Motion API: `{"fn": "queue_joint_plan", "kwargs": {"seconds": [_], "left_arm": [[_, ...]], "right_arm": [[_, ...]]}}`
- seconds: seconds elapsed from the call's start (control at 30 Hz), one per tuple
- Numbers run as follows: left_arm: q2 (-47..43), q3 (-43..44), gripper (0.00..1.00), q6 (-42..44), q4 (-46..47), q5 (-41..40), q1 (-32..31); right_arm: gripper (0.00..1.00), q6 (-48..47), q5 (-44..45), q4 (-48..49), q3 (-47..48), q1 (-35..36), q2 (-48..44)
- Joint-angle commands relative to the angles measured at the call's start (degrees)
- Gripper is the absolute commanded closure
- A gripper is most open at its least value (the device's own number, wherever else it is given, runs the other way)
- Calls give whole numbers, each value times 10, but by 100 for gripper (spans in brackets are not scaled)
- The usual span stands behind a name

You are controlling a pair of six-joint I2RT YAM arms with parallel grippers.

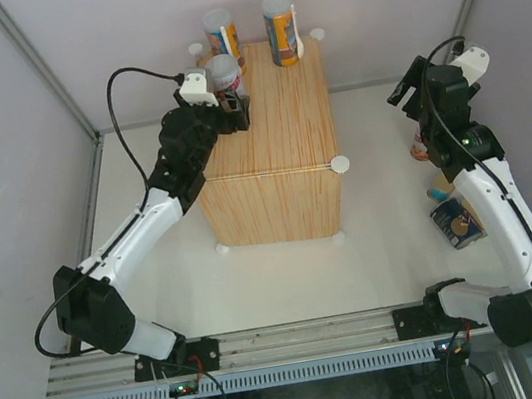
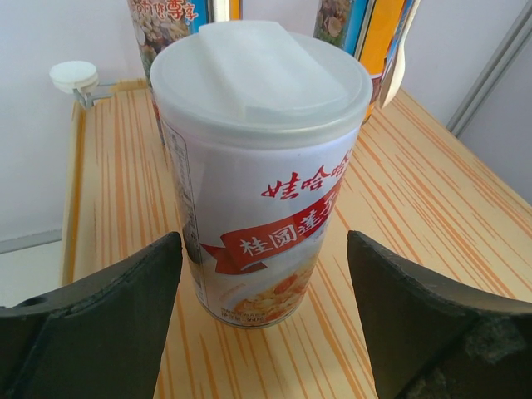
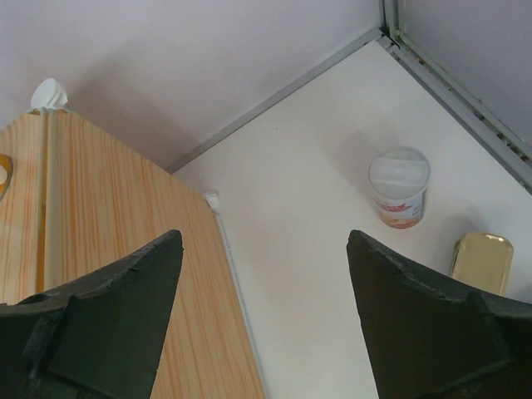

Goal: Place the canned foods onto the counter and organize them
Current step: Place the canned food on the counter.

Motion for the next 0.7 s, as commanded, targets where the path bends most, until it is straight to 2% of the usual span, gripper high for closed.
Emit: {"fn": "queue_joint_plan", "kwargs": {"seconds": [0.0,0.4,0.67], "left_arm": [[1,37,17,-4,27,-9,-2],[10,41,24,2,36,-11,-2],[8,34,25,17,45,-10,3]], "right_arm": [[21,15,-8,-1,-7,-15,-21],[22,40,-42,7,-46,-69,-7],[21,42,-43,4,-65,-84,12]]}}
